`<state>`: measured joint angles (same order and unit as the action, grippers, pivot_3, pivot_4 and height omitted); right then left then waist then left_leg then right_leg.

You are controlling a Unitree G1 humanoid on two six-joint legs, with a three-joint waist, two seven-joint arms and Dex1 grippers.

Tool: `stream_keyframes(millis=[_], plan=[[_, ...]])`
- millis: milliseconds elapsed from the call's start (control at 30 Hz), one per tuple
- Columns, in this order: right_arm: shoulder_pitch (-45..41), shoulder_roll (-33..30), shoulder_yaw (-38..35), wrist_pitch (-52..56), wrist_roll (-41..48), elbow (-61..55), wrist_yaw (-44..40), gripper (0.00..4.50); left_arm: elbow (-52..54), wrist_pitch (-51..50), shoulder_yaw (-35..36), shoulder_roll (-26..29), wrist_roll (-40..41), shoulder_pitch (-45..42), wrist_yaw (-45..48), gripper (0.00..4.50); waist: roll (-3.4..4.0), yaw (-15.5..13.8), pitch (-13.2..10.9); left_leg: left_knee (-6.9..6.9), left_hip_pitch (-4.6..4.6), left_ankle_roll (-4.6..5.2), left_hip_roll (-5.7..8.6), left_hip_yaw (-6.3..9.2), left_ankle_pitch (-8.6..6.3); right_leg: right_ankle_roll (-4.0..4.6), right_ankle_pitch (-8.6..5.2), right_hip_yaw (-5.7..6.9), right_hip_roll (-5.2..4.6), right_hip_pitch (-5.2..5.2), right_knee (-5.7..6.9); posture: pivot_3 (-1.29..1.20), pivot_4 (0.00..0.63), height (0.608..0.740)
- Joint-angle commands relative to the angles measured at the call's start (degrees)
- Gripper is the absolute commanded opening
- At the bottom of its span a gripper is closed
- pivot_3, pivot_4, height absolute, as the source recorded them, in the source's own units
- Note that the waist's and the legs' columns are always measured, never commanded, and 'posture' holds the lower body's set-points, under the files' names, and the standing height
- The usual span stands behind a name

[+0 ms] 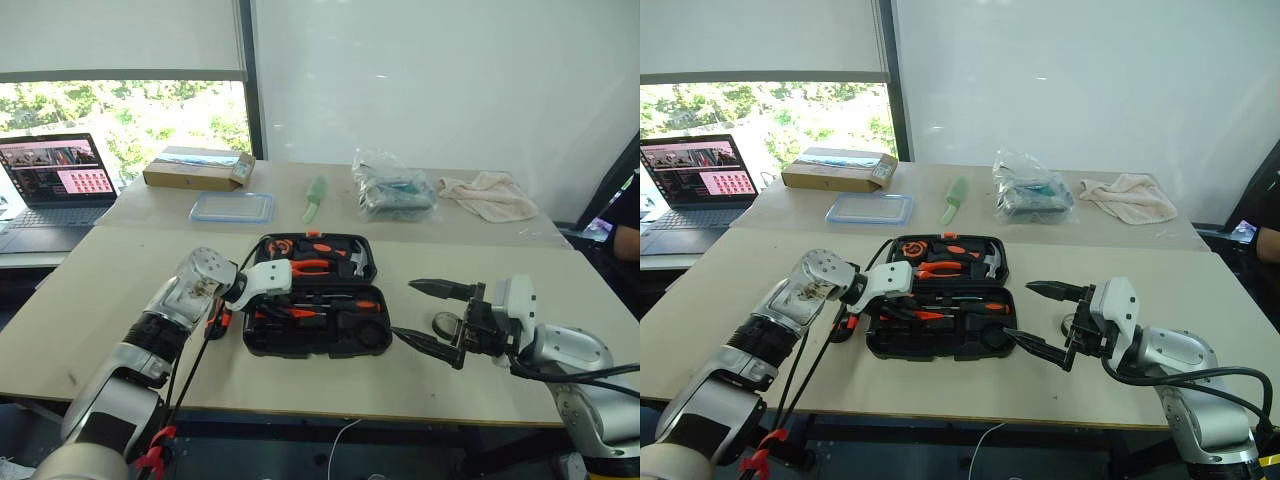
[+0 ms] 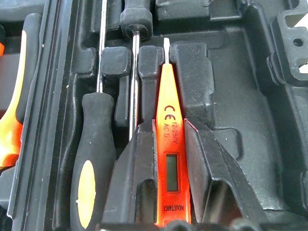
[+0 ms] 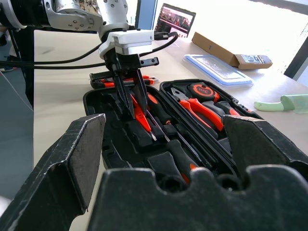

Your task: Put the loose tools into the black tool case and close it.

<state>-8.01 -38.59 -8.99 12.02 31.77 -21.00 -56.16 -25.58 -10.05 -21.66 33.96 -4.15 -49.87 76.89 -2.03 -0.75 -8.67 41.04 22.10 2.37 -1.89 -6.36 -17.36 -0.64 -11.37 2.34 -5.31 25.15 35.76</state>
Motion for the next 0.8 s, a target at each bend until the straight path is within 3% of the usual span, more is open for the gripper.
stream_keyframes(millis=[33,133,167,267,600,700,800], plan=[[-0.66,0.2,-0.64,-0.25,1.17,-2.44,0.52,4.5,-0.16,-0.95,-1.27,0.1,-2.2,-0.06,-0.48,0.4,0.0,0.05,0.0,0.0,0.0,0.0,-0.01,0.0,0.0,0.0,0.0,0.0,0.01,0.0,0.0,0.0,0.15,0.74],[-0.91,0.24,-0.57,-0.18,1.16,-2.36,0.54,4.5,1.29,-3.32,-0.62,0.42,-0.61,0.58,1.71,0.4,0.0,0.07,0.0,0.0,-0.03,0.0,-0.01,0.0,0.0,0.0,0.0,-0.01,0.01,-0.01,0.01,0.0,0.15,0.74],[-1.06,0.24,-0.56,-0.15,1.16,-2.26,0.53,4.5,1.89,-3.87,0.24,-0.04,0.63,0.73,1.86,1.4,0.0,0.07,0.0,0.0,-0.03,0.0,-0.01,0.0,0.0,0.0,0.0,-0.01,0.02,-0.01,0.01,0.0,0.15,0.74],[-1.57,0.3,-0.32,0.02,1.11,-2.14,0.61,4.5,3.02,-2.66,3.43,-1.26,4.21,0.29,2.02,2.35,0.0,0.08,0.0,-0.01,0.0,0.0,-0.02,0.0,0.0,0.0,0.0,-0.02,0.01,0.02,0.01,0.0,0.15,0.74],[-2.9,0.29,0.77,0.85,1.28,-1.35,0.3,4.5,3.39,-1.44,9.97,2.05,8.87,-1.29,2.12,2.35,0.0,0.32,-0.01,0.23,0.17,0.12,-0.01,0.06,-0.07,-0.07,0.01,-0.01,0.01,0.07,0.0,0.0,0.15,0.74],[-2.92,0.69,1.22,0.88,1.15,-1.5,0.58,4.5,1.02,2.2,9.64,2.34,7.67,0.1,0.78,1.69,0.0,0.22,-0.01,0.21,0.12,0.11,-0.02,0.06,-0.07,-0.07,0.01,-0.01,0.03,0.06,0.01,0.0,0.15,0.74],[-2.75,0.9,1.31,0.94,1.11,-1.66,0.58,4.5,0.64,2.65,9.51,1.66,8.31,1.67,0.67,0.57,0.0,0.14,-0.01,0.23,0.14,0.12,0.0,0.05,-0.07,-0.07,0.01,-0.01,0.01,0.05,0.02,0.0,0.15,0.74]])
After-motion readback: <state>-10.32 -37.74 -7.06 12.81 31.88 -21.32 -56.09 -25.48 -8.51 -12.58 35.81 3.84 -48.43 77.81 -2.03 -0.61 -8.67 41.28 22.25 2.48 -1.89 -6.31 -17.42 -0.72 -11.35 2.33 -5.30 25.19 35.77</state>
